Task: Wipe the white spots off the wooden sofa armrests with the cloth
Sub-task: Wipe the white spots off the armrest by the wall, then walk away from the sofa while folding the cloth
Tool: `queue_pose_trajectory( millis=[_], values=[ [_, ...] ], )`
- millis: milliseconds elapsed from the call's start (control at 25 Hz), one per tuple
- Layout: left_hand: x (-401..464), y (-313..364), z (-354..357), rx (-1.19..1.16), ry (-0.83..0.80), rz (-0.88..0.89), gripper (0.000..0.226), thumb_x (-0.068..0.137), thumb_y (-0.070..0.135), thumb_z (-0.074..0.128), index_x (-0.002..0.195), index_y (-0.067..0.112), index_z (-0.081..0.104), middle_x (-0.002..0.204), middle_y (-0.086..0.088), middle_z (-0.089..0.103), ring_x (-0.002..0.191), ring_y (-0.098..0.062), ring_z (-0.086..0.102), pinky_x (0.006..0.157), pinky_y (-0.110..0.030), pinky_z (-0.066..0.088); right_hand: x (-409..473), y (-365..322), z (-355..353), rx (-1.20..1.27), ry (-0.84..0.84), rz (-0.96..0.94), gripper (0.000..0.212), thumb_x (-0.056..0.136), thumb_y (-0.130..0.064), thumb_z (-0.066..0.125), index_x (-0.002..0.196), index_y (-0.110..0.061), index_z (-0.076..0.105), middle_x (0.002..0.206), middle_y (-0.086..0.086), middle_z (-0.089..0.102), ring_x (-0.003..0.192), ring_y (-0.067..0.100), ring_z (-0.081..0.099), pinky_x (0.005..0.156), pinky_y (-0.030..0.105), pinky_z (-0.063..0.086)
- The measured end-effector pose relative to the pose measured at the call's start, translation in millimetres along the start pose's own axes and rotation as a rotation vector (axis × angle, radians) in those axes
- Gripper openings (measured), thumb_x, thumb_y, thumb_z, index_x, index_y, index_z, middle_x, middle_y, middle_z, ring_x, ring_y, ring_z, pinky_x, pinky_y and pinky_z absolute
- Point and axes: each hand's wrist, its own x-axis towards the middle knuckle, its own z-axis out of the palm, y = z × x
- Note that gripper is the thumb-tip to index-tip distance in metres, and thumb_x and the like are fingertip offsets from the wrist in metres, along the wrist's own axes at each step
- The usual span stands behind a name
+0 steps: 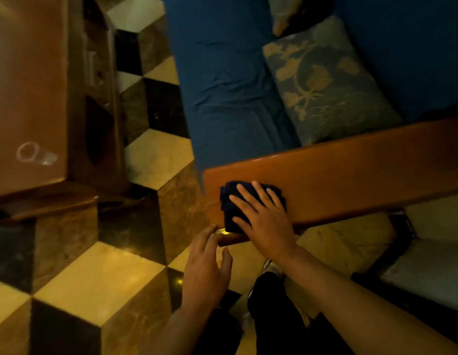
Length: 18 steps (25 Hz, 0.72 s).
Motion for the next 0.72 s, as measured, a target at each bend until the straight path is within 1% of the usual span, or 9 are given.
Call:
queue_pose_trajectory(
  millis=[80,160,240,360,440,520,600,640,720],
  values=[
    [-3,-13,-18,-0.585,0.034,-0.487,0.034,0.096,0.031,0.067,0.128,0.023,0.059,0.129,-0.001,0.063,0.112,-0.018,0.064,0.089,-0.028,0.054,-13,-43,8,0.066,0.036,-0.002,0.052,0.097,-0.04,0.064,0.146,-0.026,0.054,0.157,-0.001,0.047,0.149,0.03,0.037,0.118,0.046,0.024],
    [-7,-32,-29,-1.098,-0.094,-0.821,0.038,0.096,0.04,0.065,0.129,0.021,0.06,0.123,-0.009,0.067,0.109,-0.027,0.067,0.09,-0.043,0.057,-25,-90,10,0.188,-0.019,0.033,0.047,0.097,-0.035,0.064,0.144,-0.026,0.057,0.155,-0.003,0.048,0.15,0.028,0.035,0.119,0.044,0.024],
    [-18,-49,-37,-1.322,-0.122,-0.862,0.038,0.094,0.046,0.065,0.123,0.021,0.068,0.117,-0.012,0.074,0.109,-0.032,0.069,0.086,-0.047,0.058,-35,-136,8,0.48,-0.158,0.092,0.043,0.101,-0.031,0.057,0.144,-0.032,0.055,0.154,-0.006,0.05,0.148,0.022,0.039,0.119,0.043,0.032],
    [-50,-77,-60,-1.372,0.021,-0.857,0.041,0.09,0.049,0.068,0.12,0.021,0.072,0.106,-0.005,0.08,0.102,-0.029,0.074,0.073,-0.041,0.059,-43,-200,-11,0.907,-0.278,0.206,0.036,0.103,-0.025,0.053,0.131,-0.047,0.059,0.128,-0.014,0.067,0.117,0.004,0.063,0.097,0.027,0.054],
    [-75,-98,-84,-1.413,0.079,-0.871,0.042,0.088,0.049,0.07,0.12,0.021,0.073,0.105,-0.007,0.08,0.097,-0.03,0.077,0.073,-0.042,0.062,-40,-237,-27,0.965,-0.348,0.234,0.035,0.1,-0.02,0.058,0.123,-0.046,0.064,0.116,-0.014,0.07,0.108,0.003,0.066,0.093,0.028,0.057],
    [-99,-120,-107,-1.543,0.143,-0.863,0.048,0.086,0.047,0.072,0.124,0.018,0.071,0.111,-0.013,0.079,0.101,-0.034,0.075,0.092,-0.052,0.059,-39,-267,-42,0.964,-0.467,0.232,0.045,0.092,-0.017,0.065,0.129,-0.043,0.063,0.12,-0.013,0.068,0.112,0.004,0.064,0.099,0.033,0.055],
    [-126,-143,-132,-1.717,0.166,-0.882,0.061,0.08,0.049,0.072,0.13,0.014,0.068,0.121,-0.018,0.074,0.113,-0.04,0.07,0.108,-0.059,0.047,-33,-296,-58,0.977,-0.572,0.196,0.052,0.085,-0.022,0.067,0.122,-0.058,0.06,0.116,-0.018,0.068,0.109,0.002,0.064,0.092,0.027,0.057],
    [-137,-152,-142,-1.798,0.162,-0.892,0.064,0.08,0.05,0.071,0.132,0.014,0.067,0.124,-0.019,0.073,0.117,-0.041,0.067,0.11,-0.059,0.045,-29,-307,-65,0.96,-0.606,0.199,0.05,0.085,-0.026,0.068,0.118,-0.062,0.058,0.114,-0.021,0.067,0.107,0.001,0.064,0.085,0.022,0.057],
    [-160,-166,-163,-1.948,0.16,-0.884,0.064,0.081,0.048,0.072,0.135,0.014,0.064,0.127,-0.019,0.072,0.118,-0.041,0.067,0.105,-0.058,0.05,-20,-331,-76,0.929,-0.692,0.255,0.04,0.091,-0.034,0.069,0.122,-0.053,0.055,0.116,-0.023,0.063,0.105,-0.001,0.063,0.074,0.014,0.053]
  ],
)
